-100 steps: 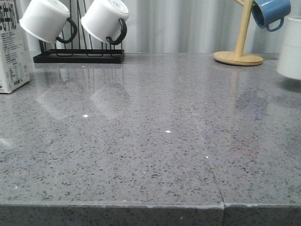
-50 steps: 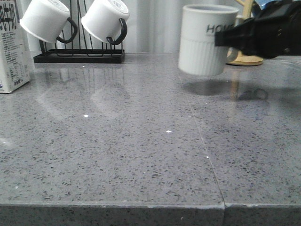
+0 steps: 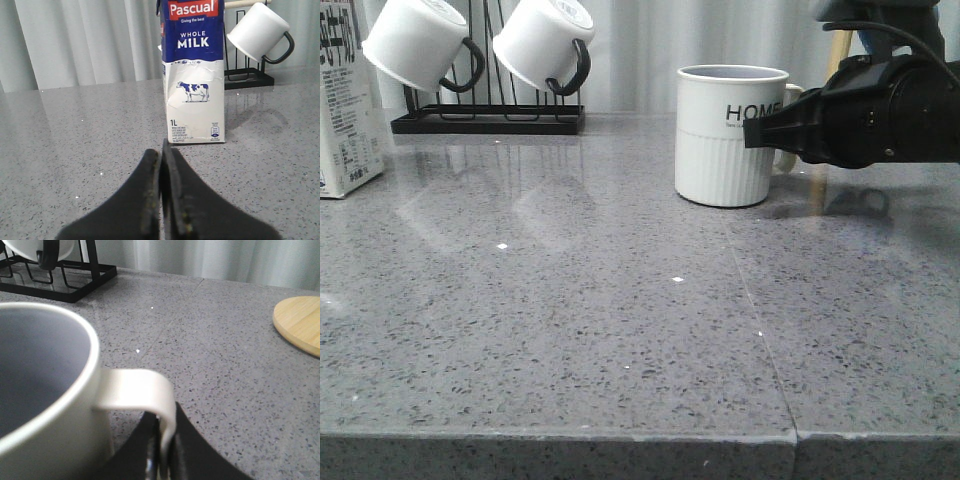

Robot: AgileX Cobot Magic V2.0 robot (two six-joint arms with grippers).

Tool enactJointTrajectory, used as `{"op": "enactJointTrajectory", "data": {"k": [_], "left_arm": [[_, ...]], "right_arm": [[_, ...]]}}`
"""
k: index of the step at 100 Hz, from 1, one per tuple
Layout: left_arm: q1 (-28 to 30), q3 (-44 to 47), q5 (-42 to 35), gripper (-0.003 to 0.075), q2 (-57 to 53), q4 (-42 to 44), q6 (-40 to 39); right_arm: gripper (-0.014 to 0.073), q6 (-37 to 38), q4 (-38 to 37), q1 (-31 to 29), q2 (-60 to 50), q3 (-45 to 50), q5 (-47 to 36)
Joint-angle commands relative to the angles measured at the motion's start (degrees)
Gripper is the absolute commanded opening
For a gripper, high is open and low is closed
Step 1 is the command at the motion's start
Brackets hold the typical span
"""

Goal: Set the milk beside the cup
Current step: 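Set the mug down at table center and release with the right gripper, then reach the left gripper around the Pascual milk carton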

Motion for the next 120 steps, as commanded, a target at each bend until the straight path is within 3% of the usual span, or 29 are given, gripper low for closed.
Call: {"op": "enactJointTrajectory", "data": {"k": [1,12,53,71,98,120], "left_arm": [[0.16,3.39,-4.72,-0.002,-1.7,0.0,-0.15],[0.16,3.39,-4.72,-0.002,-1.7,0.0,-0.15],[0.16,3.39,-4.72,-0.002,-1.7,0.0,-0.15],[0.16,3.39,-4.72,-0.002,-1.7,0.0,-0.15],[0.16,3.39,-4.83,-0.002,-1.7,0.0,-0.15],[0.16,3.39,-5.66,-0.002,-1.7,0.0,-0.15]], "right_arm": [[0.012,-0.14,-0.19,-0.09,-2.08,-1.4,-3.09],[0.0202,-0.14,-0.19,-0.15,-2.34,-0.37,-3.43],[0.0207,-0.14,-0.19,-0.15,-14.32,8.53,-1.2],[0.019,-0.08,-0.19,-0.15,-26.32,12.49,9.42],[-0.0069,-0.03,-0.19,-0.15,-47.35,18.15,25.99],[-0.0066,-0.03,-0.13,-0.15,-66.13,20.29,42.49]]}}
